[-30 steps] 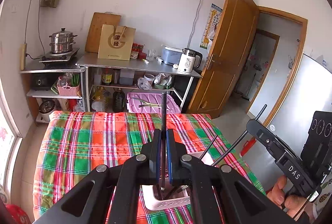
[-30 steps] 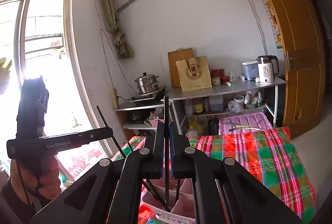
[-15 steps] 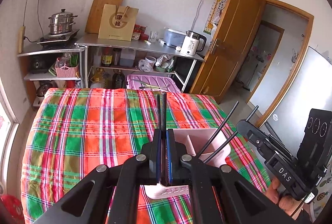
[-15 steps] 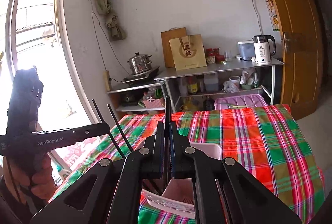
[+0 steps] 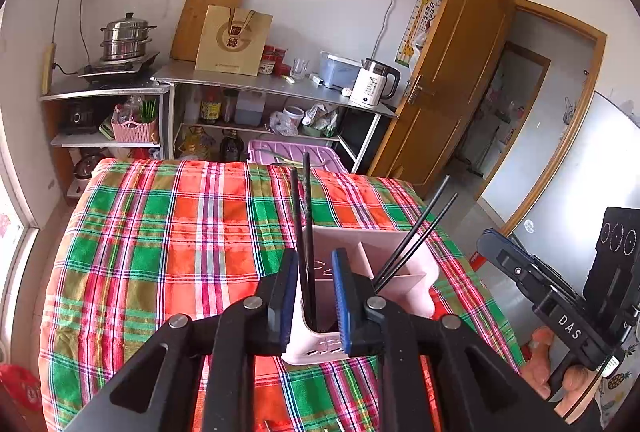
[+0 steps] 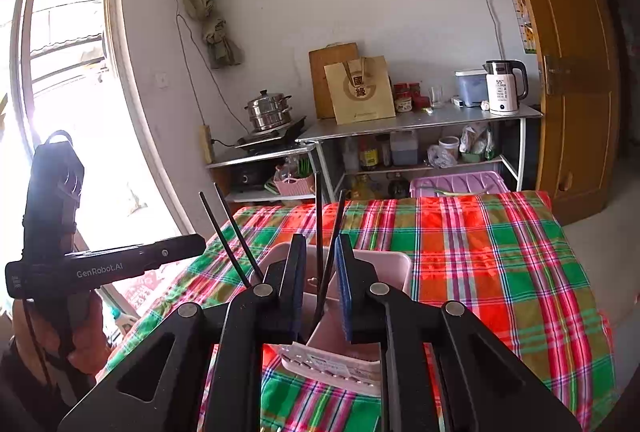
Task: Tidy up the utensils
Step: 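Open both tools to drop the chopsticks into the basket compartments, then move both open tools back toward the chopsticks left on the cloth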
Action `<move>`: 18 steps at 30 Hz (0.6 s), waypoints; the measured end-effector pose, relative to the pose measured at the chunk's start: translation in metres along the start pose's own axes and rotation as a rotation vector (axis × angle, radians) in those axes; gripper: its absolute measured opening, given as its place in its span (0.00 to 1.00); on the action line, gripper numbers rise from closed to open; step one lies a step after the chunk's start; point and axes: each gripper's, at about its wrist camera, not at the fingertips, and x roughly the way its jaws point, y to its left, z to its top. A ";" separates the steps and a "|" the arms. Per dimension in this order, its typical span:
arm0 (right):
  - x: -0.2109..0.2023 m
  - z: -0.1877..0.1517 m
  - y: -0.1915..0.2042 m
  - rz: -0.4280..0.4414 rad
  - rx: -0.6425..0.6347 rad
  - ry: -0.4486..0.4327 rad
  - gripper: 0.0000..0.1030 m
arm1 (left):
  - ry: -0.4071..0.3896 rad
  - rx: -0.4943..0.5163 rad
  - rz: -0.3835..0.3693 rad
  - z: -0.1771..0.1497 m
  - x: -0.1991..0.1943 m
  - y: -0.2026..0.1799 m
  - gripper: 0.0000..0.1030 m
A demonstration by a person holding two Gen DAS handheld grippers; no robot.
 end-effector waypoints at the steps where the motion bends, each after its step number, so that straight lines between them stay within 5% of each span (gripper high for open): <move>1: -0.008 0.000 0.000 0.002 -0.002 -0.009 0.15 | -0.012 0.002 0.002 -0.002 -0.007 -0.001 0.17; 9: -0.070 -0.020 0.001 0.009 -0.029 -0.045 0.15 | -0.087 0.020 0.004 -0.040 -0.065 -0.009 0.20; 18: -0.122 -0.071 -0.004 0.019 -0.016 -0.015 0.15 | -0.088 0.000 -0.011 -0.123 -0.101 -0.016 0.20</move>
